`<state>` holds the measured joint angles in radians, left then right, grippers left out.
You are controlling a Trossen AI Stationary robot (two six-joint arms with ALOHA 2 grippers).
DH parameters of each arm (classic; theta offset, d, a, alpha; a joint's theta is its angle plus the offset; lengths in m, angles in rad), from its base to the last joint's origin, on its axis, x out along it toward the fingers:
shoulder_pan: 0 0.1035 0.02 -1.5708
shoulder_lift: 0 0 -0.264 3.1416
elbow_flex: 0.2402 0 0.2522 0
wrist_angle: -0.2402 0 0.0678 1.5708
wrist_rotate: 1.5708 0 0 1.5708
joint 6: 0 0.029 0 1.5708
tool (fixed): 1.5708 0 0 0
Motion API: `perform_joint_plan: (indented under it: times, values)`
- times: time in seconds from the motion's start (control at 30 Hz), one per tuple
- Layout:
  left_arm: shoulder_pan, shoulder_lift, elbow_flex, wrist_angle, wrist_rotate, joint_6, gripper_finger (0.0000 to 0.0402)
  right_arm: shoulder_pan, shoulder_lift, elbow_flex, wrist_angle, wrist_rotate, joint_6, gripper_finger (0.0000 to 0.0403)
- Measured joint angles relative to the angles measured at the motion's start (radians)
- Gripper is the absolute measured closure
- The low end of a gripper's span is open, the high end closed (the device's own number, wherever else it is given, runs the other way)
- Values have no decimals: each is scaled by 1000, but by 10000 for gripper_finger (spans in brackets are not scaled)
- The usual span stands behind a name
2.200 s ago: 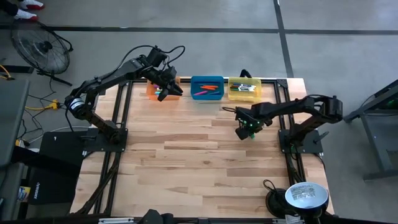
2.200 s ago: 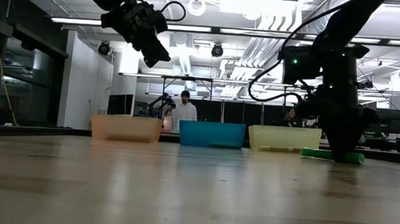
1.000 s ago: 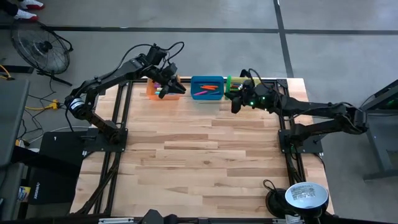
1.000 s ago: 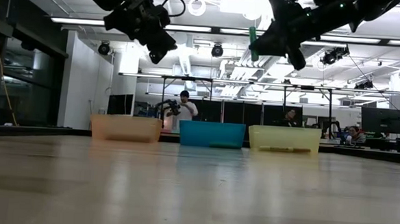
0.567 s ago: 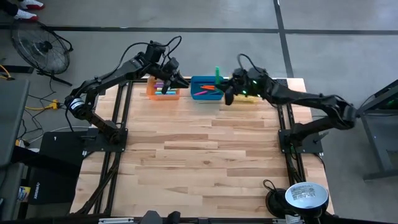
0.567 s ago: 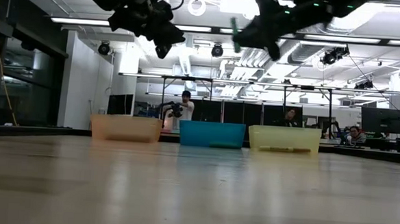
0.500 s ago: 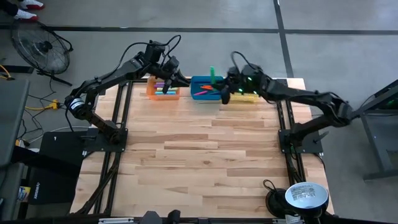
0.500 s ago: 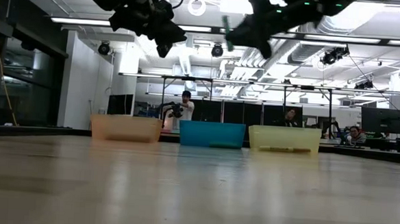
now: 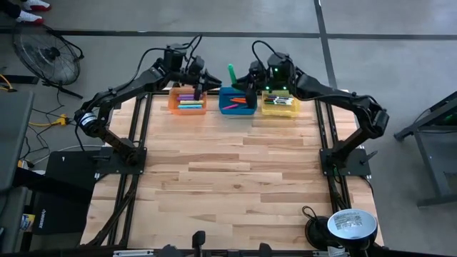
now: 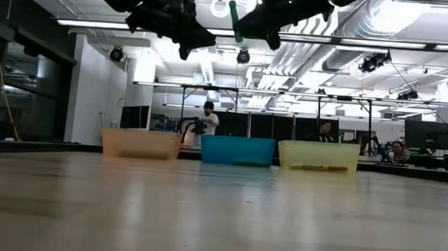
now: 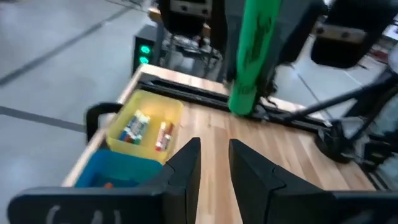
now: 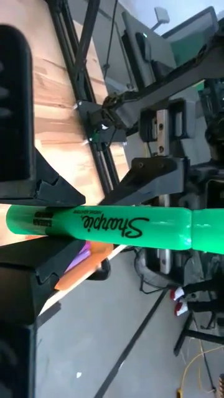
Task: Pick & Place Markers
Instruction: Put the green highlighter into the orange bin
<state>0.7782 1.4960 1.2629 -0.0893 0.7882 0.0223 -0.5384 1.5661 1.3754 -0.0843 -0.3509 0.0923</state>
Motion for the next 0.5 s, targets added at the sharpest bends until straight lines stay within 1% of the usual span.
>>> perform_joint_plan:
  times: [0.1,0.17,0.23,0.37,0.5]
  values:
    - [0,0,0,54,-40,-38,310,-10,1,-2,-9,-13,-1,351]
    - [0,0,0,104,-38,-63,296,-12,3,-2,-11,-18,-13,351]
    - [0,0,0,138,-31,-80,277,-12,11,-2,-1,-24,-23,351]
    - [-2,0,0,180,19,-106,241,-12,41,-2,27,-42,-21,351]
    - [-17,0,0,199,24,-110,225,-12,70,-2,97,-58,1,351]
